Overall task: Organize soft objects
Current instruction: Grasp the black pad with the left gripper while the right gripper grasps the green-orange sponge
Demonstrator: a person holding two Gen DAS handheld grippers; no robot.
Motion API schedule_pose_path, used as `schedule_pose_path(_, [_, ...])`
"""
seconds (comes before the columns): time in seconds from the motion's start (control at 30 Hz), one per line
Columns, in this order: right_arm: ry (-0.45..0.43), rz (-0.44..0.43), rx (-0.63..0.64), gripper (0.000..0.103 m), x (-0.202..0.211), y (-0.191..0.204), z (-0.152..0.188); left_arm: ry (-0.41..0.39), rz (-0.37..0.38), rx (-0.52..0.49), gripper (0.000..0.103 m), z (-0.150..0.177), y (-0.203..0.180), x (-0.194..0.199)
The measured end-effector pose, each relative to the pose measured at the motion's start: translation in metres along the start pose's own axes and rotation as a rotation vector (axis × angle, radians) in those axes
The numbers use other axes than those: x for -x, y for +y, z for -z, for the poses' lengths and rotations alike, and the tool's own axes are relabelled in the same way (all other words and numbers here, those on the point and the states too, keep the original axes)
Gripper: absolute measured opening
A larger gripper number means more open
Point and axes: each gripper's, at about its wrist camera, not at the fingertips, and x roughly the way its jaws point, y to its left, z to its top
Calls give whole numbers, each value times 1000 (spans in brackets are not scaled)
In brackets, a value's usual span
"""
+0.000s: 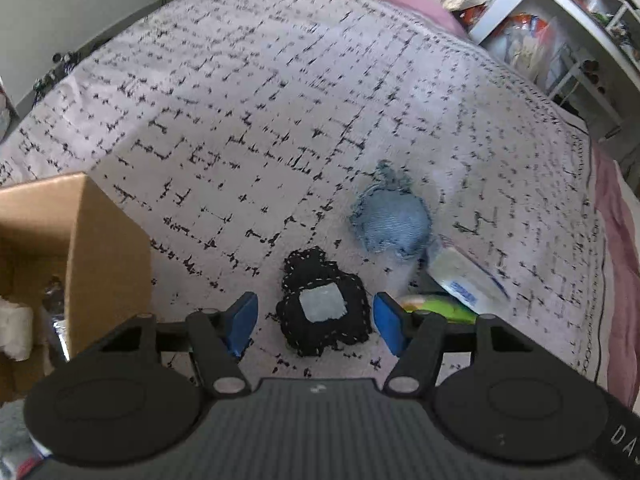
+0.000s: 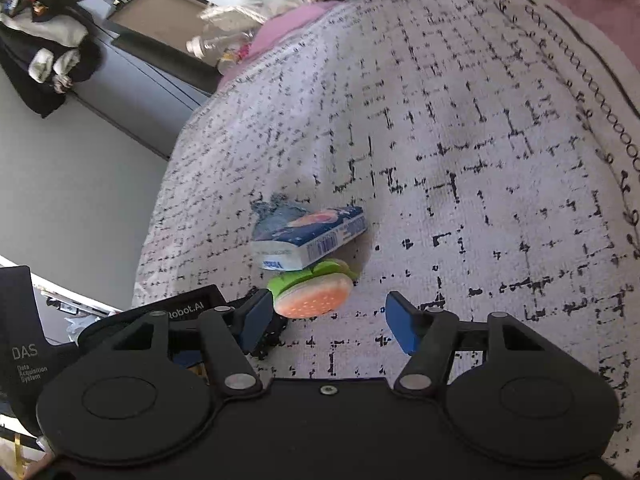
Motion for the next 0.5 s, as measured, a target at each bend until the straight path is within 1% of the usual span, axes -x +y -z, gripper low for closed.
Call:
schedule_pose_path(0.17, [24, 11, -4, 62, -17, 3, -2, 47, 0, 20, 63, -6, 4, -17])
schedule_pose_path(0.3, [30, 18, -14, 62, -26, 2, -4, 67, 16, 30, 57, -6, 6, -24])
schedule_pose_path(0.33, [27, 19, -16, 62, -28, 2, -5, 65, 15, 28, 53, -7, 6, -25])
schedule_pose_path(0.37, [23, 21, -19, 62, -29, 1, -5, 65, 15, 27, 46, -7, 6, -26])
schedule_pose_path(0.43, [13, 16, -31, 62, -33, 0, -5, 66, 24, 25, 36, -9, 6, -26])
schedule_pose_path(0.5, [3, 15, -23, 60, -36, 1, -3, 70, 30, 15, 33, -11, 5, -26])
